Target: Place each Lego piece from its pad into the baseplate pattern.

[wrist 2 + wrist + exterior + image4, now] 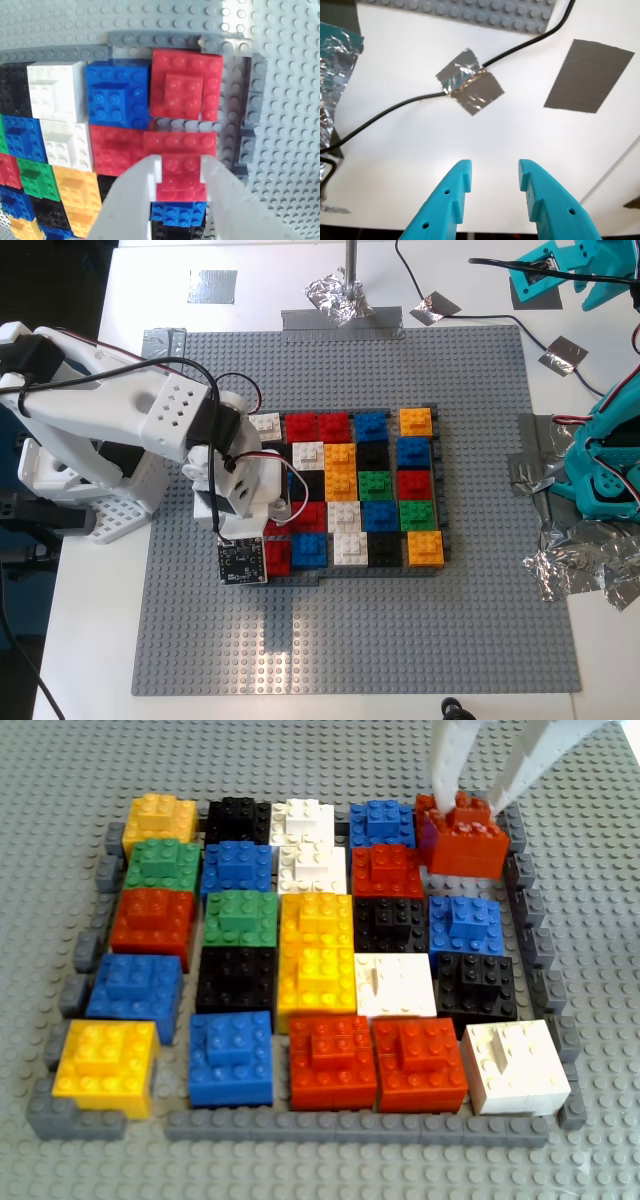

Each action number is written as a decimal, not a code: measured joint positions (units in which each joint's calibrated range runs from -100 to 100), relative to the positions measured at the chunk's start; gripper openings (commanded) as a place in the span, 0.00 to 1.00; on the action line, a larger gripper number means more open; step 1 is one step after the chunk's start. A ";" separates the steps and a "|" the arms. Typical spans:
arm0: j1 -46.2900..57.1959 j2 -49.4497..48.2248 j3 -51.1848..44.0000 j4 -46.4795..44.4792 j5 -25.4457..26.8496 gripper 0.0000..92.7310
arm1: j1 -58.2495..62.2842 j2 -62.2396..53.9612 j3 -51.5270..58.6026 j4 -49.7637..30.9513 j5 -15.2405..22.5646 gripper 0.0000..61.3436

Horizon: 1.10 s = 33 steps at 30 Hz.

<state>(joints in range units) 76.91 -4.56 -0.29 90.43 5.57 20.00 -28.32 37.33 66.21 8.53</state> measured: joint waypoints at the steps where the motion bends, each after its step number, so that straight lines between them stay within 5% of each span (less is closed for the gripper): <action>1: 0.00 0.00 0.00 0.00 0.00 0.12 | 0.00 0.00 -0.29 0.16 0.05 0.00; 33: 0.00 0.00 0.00 0.00 0.00 0.12 | 3.27 -0.17 2.32 -0.88 4.20 0.00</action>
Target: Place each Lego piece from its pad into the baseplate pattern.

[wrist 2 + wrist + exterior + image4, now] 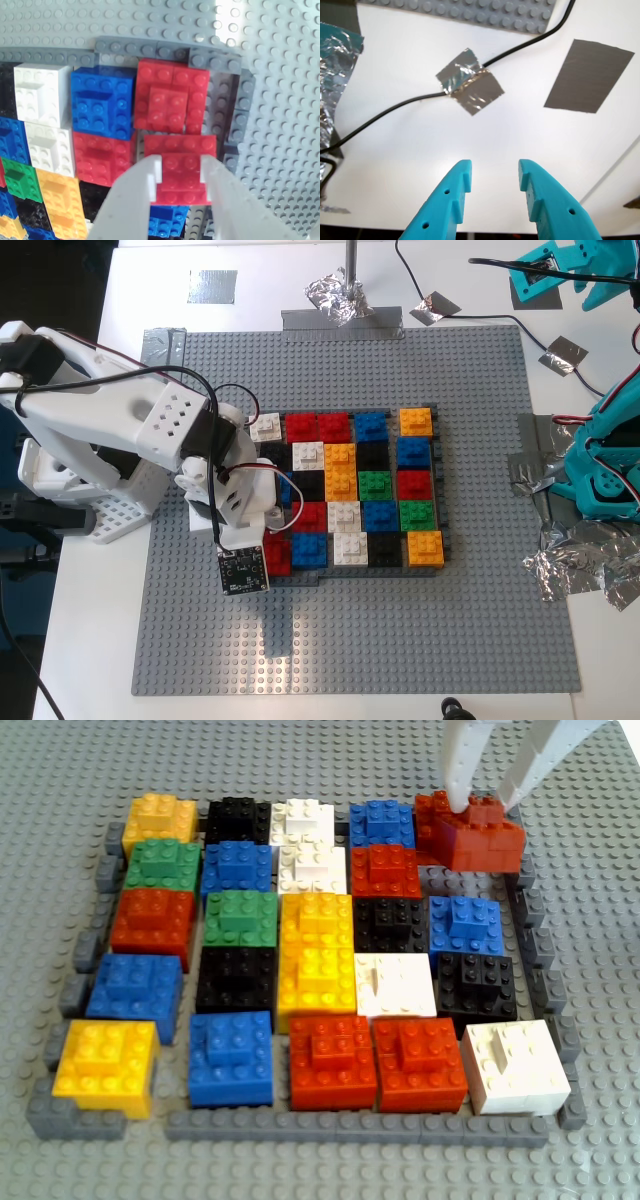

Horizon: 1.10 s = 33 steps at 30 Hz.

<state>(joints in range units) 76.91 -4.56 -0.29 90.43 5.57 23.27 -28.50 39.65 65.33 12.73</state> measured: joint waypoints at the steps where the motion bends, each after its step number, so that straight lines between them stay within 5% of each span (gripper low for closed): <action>1: 0.00 0.00 0.00 0.00 0.00 0.12 | 0.00 0.00 0.10 -0.32 -0.05 0.00; 33: 0.00 0.00 0.00 0.00 0.00 0.12 | -0.55 -3.71 3.77 -3.78 -0.29 0.00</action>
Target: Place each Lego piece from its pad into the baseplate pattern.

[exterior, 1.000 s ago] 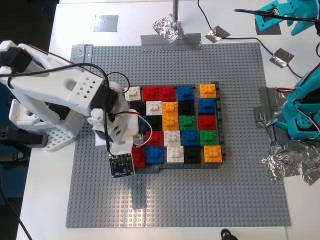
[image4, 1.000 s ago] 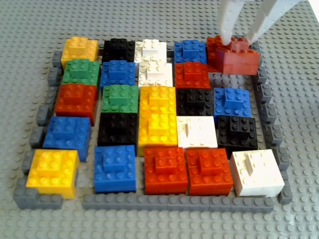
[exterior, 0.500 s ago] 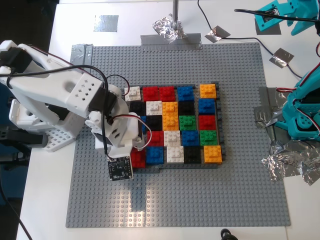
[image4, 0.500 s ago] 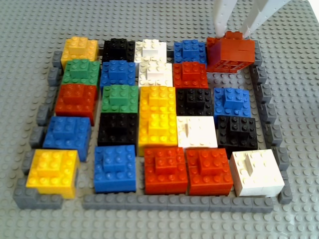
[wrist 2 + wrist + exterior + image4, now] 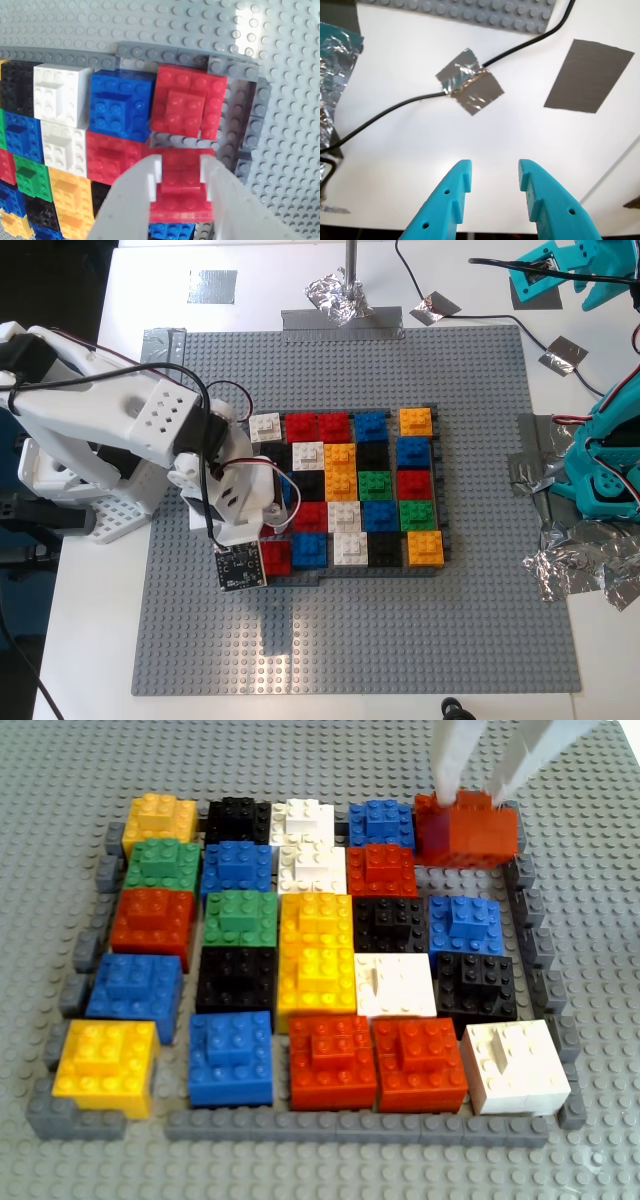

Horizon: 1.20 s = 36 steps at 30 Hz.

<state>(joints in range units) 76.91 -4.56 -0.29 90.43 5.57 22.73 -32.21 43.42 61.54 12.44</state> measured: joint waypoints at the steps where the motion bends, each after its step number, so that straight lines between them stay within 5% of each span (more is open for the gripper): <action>1: 0.00 0.00 0.00 0.00 0.00 0.12 | 0.00 0.00 0.68 -0.64 -0.24 0.00; 23: 0.00 0.00 0.00 0.00 0.00 0.12 | -14.09 -3.89 1.74 3.70 -7.04 0.04; 33: 0.00 0.00 0.00 0.00 0.00 0.12 | -18.64 -4.49 -1.35 6.68 -8.84 0.14; 36: 0.00 0.00 0.00 0.00 0.00 0.12 | -19.45 -4.49 -1.55 6.76 -9.19 0.02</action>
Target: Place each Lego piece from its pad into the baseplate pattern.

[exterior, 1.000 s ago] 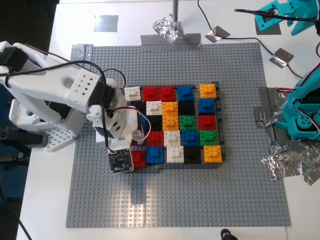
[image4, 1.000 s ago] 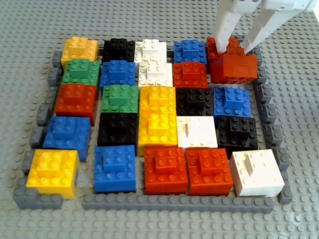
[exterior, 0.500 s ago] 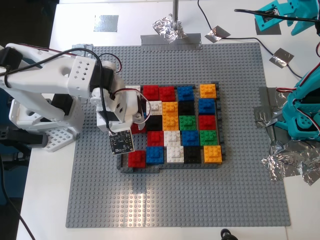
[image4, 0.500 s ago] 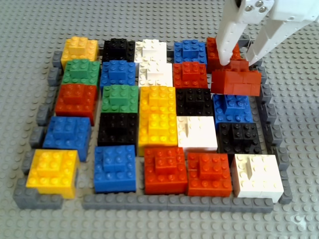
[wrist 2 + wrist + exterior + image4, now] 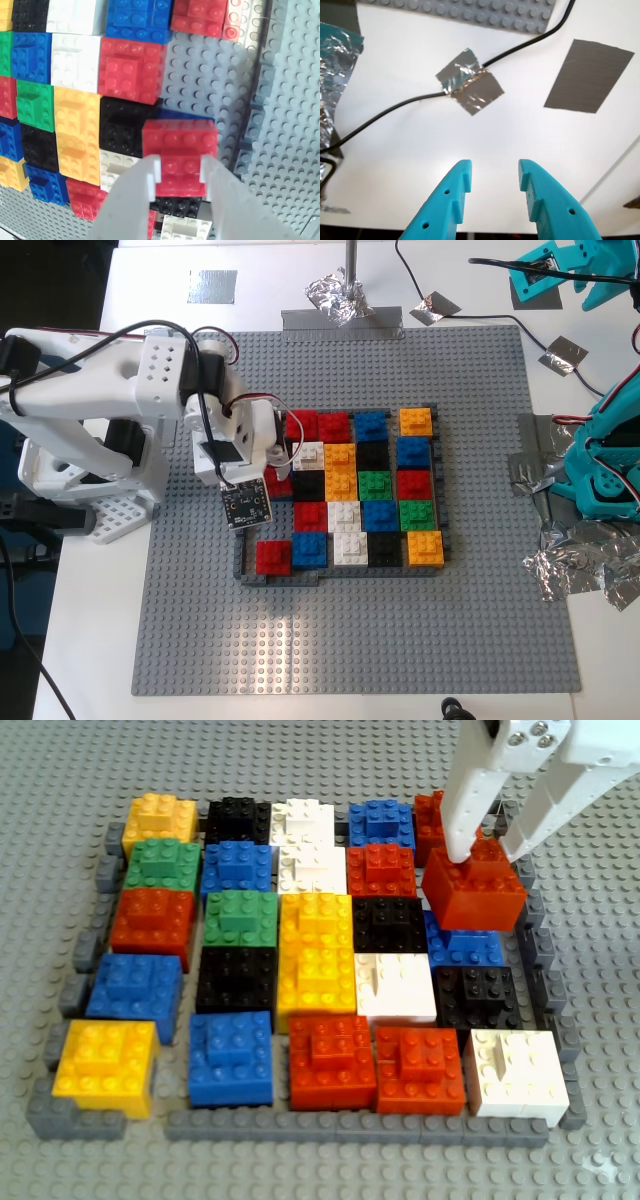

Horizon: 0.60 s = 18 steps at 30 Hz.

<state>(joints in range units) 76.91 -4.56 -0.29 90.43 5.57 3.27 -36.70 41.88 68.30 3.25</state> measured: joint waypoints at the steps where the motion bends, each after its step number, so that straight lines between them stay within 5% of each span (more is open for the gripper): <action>1: 0.00 0.00 0.00 0.00 0.00 0.12 | 0.00 0.00 0.00 0.00 0.10 0.01; 18: 0.00 0.00 0.00 0.00 0.00 0.12 | 7.64 -1.47 -7.93 6.52 2.64 0.00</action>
<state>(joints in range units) 76.91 -4.56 -0.29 90.43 5.57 10.91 -38.17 33.95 74.82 5.89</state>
